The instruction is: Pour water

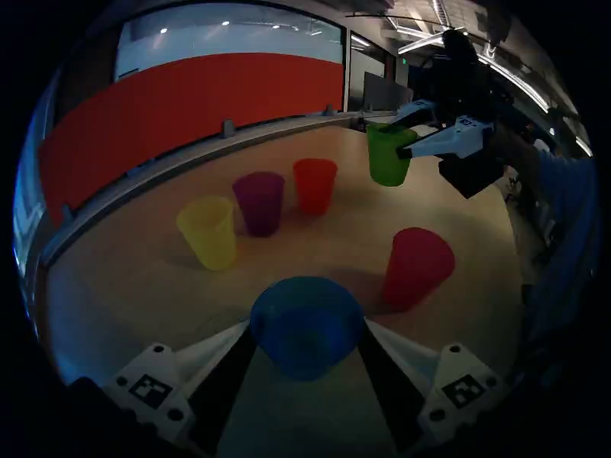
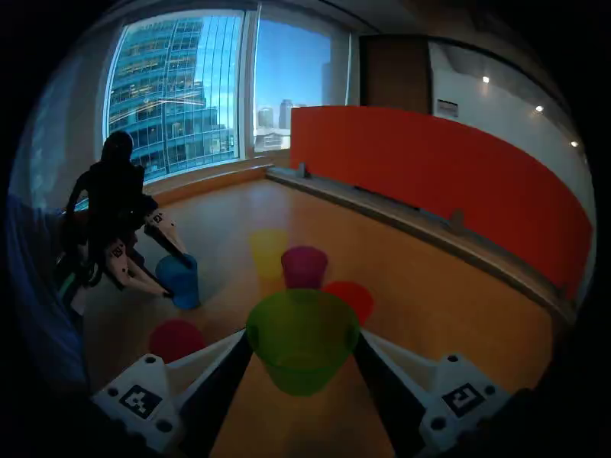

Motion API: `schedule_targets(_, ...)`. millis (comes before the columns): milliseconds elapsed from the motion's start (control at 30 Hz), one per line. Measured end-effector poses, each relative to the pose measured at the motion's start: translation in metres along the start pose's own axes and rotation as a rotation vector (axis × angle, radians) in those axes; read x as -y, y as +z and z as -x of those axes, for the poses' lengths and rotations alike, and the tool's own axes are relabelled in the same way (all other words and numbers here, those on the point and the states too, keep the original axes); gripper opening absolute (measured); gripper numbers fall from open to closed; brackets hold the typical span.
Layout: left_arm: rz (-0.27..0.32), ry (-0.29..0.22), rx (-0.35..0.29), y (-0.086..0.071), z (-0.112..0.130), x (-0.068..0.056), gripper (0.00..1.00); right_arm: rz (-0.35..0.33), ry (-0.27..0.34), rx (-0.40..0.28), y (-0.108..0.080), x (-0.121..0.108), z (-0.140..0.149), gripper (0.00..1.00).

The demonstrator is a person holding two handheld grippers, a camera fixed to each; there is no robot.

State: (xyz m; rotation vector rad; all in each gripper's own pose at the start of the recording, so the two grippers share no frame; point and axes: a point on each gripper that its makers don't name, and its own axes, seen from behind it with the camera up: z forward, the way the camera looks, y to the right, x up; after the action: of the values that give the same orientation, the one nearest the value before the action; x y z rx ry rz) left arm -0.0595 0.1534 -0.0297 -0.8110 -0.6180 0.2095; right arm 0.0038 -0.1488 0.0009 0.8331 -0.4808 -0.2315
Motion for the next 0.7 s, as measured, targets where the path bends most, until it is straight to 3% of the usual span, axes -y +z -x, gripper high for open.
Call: schedule_targets(700, 0.005, -0.022, -0.001, -0.0006, 0.0106, -0.0002, 0.87, 0.008, -0.006, 0.009, 0.003, 0.0011, 0.0039, 0.92)
